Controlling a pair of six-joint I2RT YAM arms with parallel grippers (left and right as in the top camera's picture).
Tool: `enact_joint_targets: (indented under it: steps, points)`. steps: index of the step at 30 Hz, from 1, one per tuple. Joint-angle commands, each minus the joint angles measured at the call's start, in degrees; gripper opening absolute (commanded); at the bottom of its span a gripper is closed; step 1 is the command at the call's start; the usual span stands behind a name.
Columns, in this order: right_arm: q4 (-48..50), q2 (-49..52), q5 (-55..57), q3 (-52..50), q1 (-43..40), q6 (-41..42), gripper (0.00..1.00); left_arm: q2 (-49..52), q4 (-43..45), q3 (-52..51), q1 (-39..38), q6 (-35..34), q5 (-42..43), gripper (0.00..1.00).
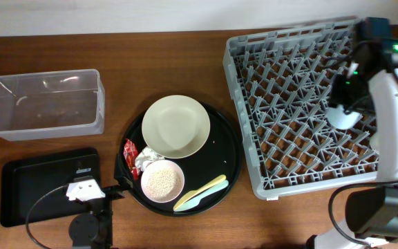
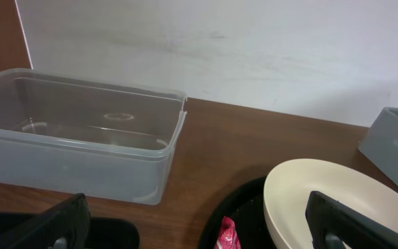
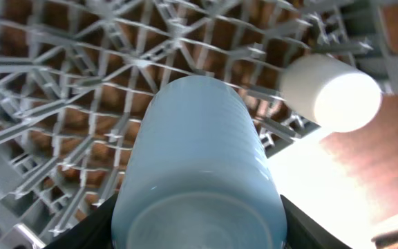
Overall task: Sort waste into correct bins and load items into the dishwasher rack
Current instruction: 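Place the light-blue cup in the rack beside the white cup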
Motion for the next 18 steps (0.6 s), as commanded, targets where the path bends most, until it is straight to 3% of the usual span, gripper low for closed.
enact_joint_targets:
  steps: [1,8,18]
  points:
    - [-0.42,-1.40,0.98,0.63,-4.87,1.64,0.57,-0.33,0.07,-0.28,0.28,0.98,0.59,0.99]
    - [2.67,-1.25,-3.15,-6.29,-13.94,1.92,0.57,-0.33,0.04,-0.28,0.28,0.98,0.59,0.99]
    - [8.76,-1.25,-6.67,-19.02,-14.67,0.31,0.58,-0.33,0.07,-0.28,0.28,0.98,0.59,0.99]
